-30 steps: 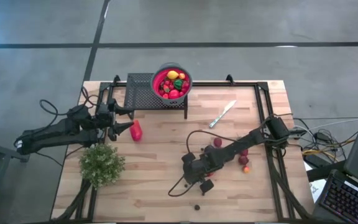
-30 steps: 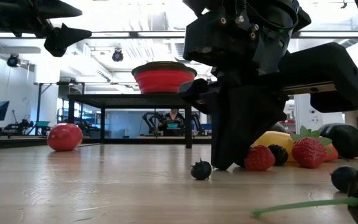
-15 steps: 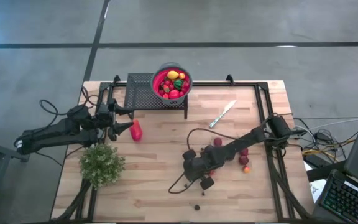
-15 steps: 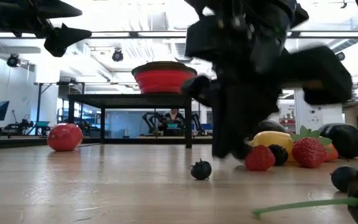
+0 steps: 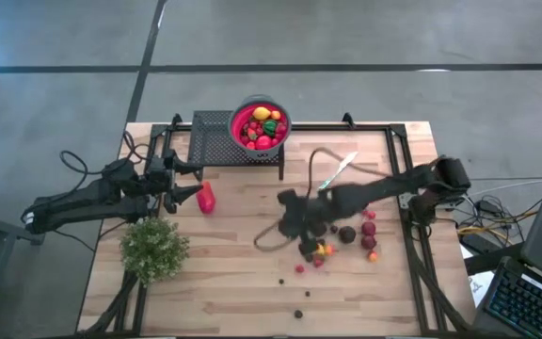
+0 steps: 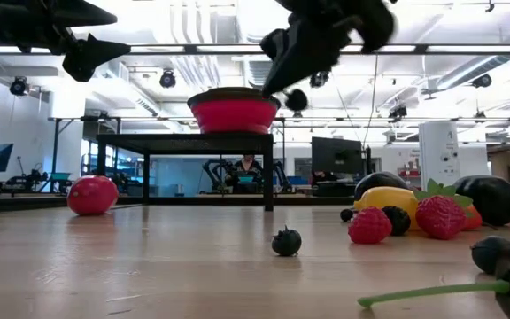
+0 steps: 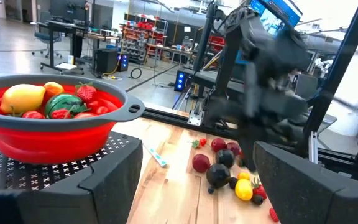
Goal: Pick & Place Fruit
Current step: Put the black cherry into the red gray strainer bowl on the shelf
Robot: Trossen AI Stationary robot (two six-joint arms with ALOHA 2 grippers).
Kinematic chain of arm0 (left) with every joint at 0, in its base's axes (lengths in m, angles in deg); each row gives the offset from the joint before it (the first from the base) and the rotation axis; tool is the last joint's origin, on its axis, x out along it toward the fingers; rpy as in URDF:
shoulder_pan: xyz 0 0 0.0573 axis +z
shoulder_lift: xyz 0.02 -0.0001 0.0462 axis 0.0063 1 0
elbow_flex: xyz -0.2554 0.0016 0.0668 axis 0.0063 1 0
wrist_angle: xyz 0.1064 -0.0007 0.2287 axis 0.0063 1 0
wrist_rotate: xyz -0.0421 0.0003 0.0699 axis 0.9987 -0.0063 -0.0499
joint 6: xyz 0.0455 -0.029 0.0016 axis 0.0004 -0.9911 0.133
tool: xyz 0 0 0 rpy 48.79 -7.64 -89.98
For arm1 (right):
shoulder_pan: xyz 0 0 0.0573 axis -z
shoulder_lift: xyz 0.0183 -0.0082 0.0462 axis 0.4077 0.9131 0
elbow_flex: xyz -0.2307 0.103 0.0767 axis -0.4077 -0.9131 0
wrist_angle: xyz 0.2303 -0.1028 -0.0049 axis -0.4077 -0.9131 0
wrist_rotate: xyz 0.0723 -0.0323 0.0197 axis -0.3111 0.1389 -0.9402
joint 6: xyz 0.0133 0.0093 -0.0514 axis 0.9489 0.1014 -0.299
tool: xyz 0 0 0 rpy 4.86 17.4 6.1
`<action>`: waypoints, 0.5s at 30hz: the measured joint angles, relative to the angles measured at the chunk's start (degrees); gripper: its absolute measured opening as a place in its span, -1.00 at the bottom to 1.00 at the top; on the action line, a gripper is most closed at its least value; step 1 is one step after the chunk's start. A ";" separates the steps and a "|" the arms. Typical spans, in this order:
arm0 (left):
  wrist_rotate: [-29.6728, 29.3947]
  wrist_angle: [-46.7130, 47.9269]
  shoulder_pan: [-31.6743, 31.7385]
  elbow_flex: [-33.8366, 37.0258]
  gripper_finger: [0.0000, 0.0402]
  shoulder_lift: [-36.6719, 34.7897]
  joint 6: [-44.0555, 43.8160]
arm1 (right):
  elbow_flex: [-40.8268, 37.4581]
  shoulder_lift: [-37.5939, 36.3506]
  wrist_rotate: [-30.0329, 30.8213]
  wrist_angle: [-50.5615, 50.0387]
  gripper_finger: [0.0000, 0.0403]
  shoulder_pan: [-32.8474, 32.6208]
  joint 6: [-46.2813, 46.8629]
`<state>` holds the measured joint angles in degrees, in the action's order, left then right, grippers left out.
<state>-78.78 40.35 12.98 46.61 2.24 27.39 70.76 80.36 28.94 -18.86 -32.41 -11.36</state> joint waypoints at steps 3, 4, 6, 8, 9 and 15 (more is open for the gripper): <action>0.00 -0.02 -0.02 0.00 0.55 0.00 0.01 | 0.19 -3.49 -0.08 0.60 -0.96 4.18 -0.46; 0.00 -0.02 -0.01 0.00 0.55 0.00 0.02 | 0.46 -4.48 -0.10 0.67 -0.96 5.63 -0.58; 0.00 -0.02 0.00 0.00 0.55 0.00 0.02 | 1.30 -5.89 -0.13 1.01 -0.96 8.51 -0.60; 0.00 0.00 0.00 0.00 0.55 0.00 0.00 | 2.68 -6.96 -0.50 2.11 -0.96 11.37 -0.48; 0.00 0.00 0.00 0.00 0.55 0.00 0.01 | 3.68 -7.28 -0.96 2.25 -0.96 12.88 -0.37; 0.00 0.02 0.00 0.00 0.55 0.00 0.00 | 10.92 -6.73 -3.83 3.30 -0.96 20.62 1.24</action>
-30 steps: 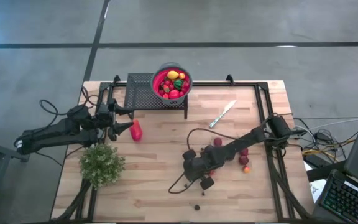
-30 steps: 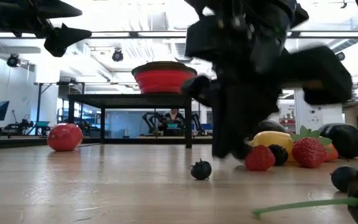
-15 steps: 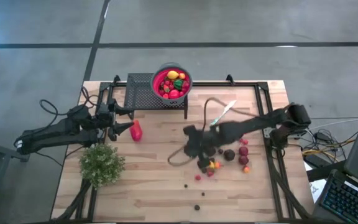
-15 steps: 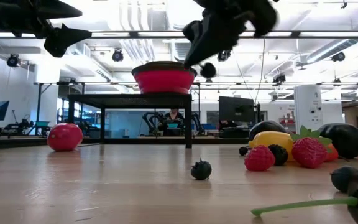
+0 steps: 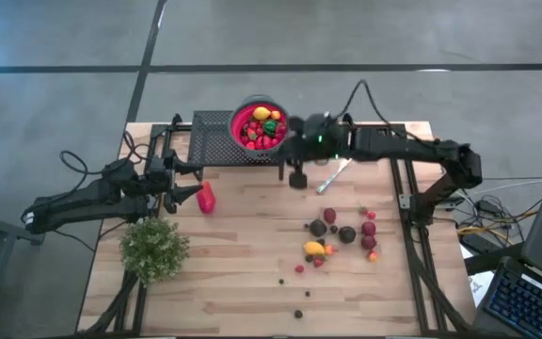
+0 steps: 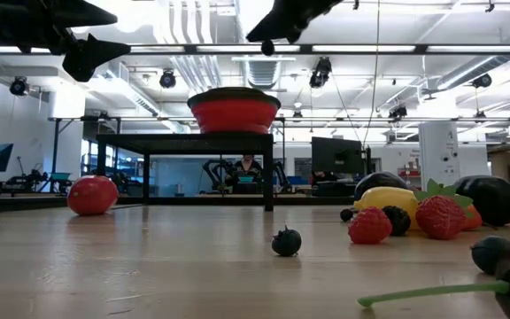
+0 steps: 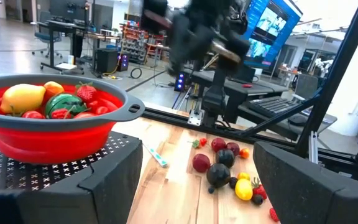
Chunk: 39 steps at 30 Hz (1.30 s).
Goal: Pick & Place Fruit
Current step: Put the black cherry into the red gray strainer bowl on the shelf
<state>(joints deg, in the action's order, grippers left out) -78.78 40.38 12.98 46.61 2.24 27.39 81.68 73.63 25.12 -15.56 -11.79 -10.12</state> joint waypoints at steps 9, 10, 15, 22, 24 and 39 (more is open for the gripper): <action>0.00 0.11 -0.02 0.00 0.55 0.00 -0.01 | 8.76 7.29 -2.97 0.02 -0.96 8.28 3.12; 0.00 0.13 0.00 0.00 0.55 0.00 0.01 | 9.55 8.42 -3.25 -0.24 -0.96 8.95 3.34; 0.00 0.24 -0.02 0.00 0.55 0.00 0.01 | 13.09 13.39 -3.61 -2.12 -0.96 11.56 4.36; -0.01 0.31 0.00 0.00 0.55 0.00 0.00 | 15.85 16.59 -3.29 -5.89 -0.96 13.98 4.64; 0.00 0.31 -0.01 0.00 0.55 0.01 0.01 | 15.85 16.63 -2.50 -5.51 -0.96 14.36 4.67; 0.00 0.28 -0.02 0.00 0.55 0.00 0.01 | 15.81 16.74 -1.38 -5.79 -0.67 15.29 6.16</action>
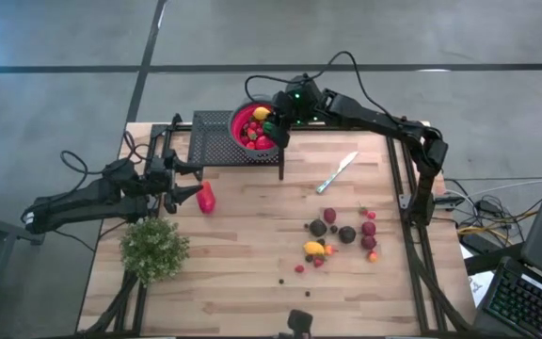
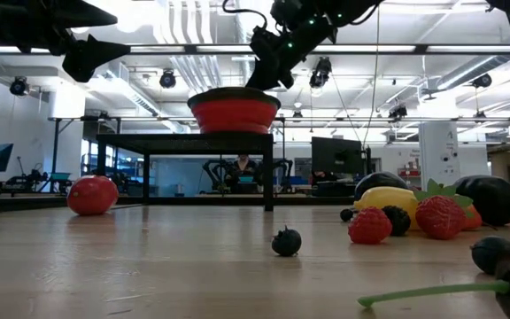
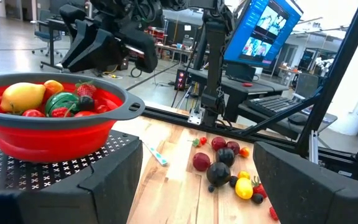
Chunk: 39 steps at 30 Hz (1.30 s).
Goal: Pick & Place Fruit
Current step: Put the black cherry into the red gray strainer bowl on the shelf, then put the blueberry into the red gray strainer bowl on the shelf
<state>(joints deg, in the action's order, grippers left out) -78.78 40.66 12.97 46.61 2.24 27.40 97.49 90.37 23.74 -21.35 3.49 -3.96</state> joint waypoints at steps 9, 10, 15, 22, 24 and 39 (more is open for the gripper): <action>0.00 -0.04 -0.01 0.00 0.55 0.00 0.00 | 1.01 -0.65 1.90 -0.35 -0.10 -1.87 -0.56; 0.00 -0.04 0.01 0.00 0.55 0.00 -0.01 | 1.25 -0.95 1.77 -0.35 -0.05 -2.53 -1.27; 0.00 -0.04 -0.01 0.00 0.55 0.00 -0.02 | 1.34 -3.34 -0.40 -0.54 0.15 -7.38 -4.49; -0.01 -0.04 -0.01 0.00 0.55 0.00 0.00 | 1.38 -5.09 -0.50 -3.00 0.23 -16.46 -7.73; 0.00 0.00 0.02 0.00 0.55 0.02 0.00 | 1.38 -5.20 -0.49 -5.00 0.22 -19.42 -8.29; -0.01 0.17 -0.01 0.00 0.55 0.02 -0.02 | -2.93 -5.01 -0.50 -11.11 0.10 -42.39 -11.23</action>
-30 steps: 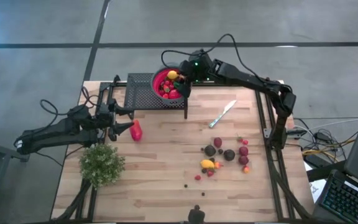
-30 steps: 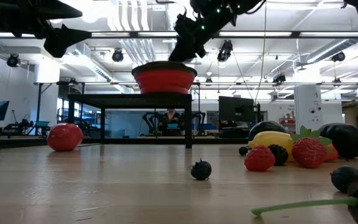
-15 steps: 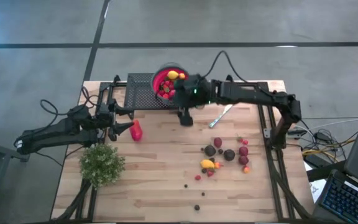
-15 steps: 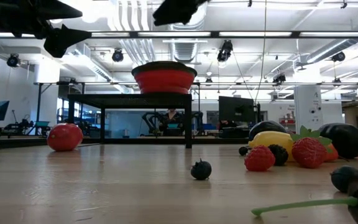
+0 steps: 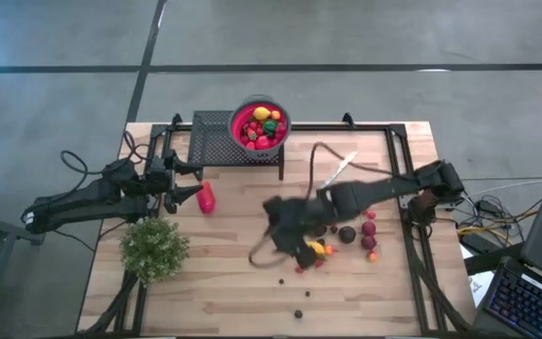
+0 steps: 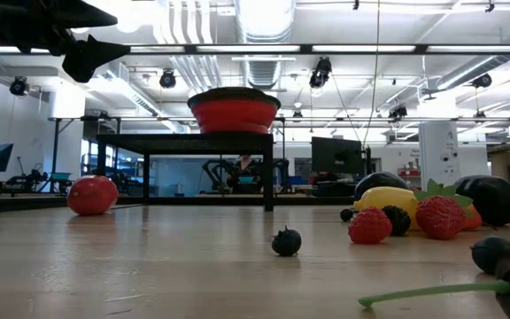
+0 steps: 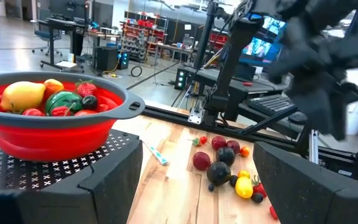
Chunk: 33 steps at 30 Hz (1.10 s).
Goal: Pick & Place Fruit
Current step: Put the blueberry into the red gray strainer bowl on the shelf
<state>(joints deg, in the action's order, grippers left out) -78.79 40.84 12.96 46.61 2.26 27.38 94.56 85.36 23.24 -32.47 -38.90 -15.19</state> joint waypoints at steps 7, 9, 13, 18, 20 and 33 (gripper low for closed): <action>-0.01 0.02 0.00 0.00 0.55 0.00 0.02 | -5.99 0.05 0.00 5.21 0.14 -6.79 1.90; 0.00 0.02 0.01 0.00 0.55 -0.01 0.01 | -7.62 0.11 0.00 7.12 0.15 -8.26 2.54; 0.01 0.02 0.00 0.00 0.55 0.00 0.02 | -11.42 0.11 -0.14 11.40 0.11 -10.41 4.33; 0.00 0.02 0.00 0.00 0.55 0.00 0.00 | -15.75 0.11 -0.13 16.31 0.04 -11.18 6.85; 0.01 0.02 0.00 0.00 0.55 0.00 0.02 | -17.88 0.11 -0.13 18.34 0.02 -11.18 8.21; 0.01 0.07 0.00 0.00 0.55 0.00 0.02 | -26.84 2.06 -0.23 29.87 -0.09 -11.03 11.09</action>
<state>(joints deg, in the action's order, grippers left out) -78.78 40.90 12.96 46.61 2.26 27.40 67.72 87.43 23.01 -2.60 -49.93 -4.10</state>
